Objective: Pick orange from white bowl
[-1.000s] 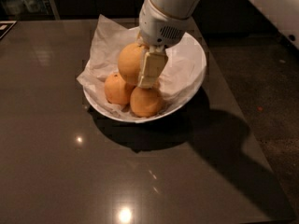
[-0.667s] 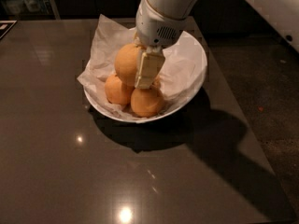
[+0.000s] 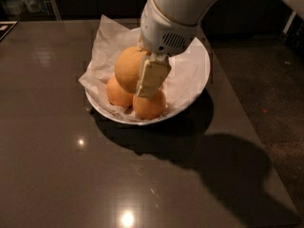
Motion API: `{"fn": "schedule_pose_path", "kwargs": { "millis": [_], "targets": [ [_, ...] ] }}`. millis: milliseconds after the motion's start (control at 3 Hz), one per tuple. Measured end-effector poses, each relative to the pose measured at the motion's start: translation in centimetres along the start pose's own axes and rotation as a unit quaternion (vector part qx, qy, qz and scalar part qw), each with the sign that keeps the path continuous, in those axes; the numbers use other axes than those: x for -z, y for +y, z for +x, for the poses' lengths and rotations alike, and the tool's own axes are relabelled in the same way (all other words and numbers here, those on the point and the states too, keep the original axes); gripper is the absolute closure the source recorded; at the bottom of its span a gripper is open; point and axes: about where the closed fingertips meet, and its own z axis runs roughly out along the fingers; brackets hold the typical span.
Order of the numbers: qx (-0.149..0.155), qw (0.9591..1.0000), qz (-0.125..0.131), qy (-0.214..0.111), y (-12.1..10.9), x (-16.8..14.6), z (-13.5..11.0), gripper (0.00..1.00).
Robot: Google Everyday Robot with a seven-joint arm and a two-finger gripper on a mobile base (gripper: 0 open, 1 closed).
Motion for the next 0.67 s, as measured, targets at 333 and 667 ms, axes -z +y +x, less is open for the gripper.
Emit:
{"fn": "schedule_pose_path", "kwargs": {
  "millis": [333, 667],
  "targets": [
    [-0.023, 0.9992, 0.033, 0.002, 3.6, 1.9, -1.3, 1.00],
    [-0.030, 0.9985, 0.046, 0.006, 5.7, 3.2, -2.2, 1.00]
  ]
}}
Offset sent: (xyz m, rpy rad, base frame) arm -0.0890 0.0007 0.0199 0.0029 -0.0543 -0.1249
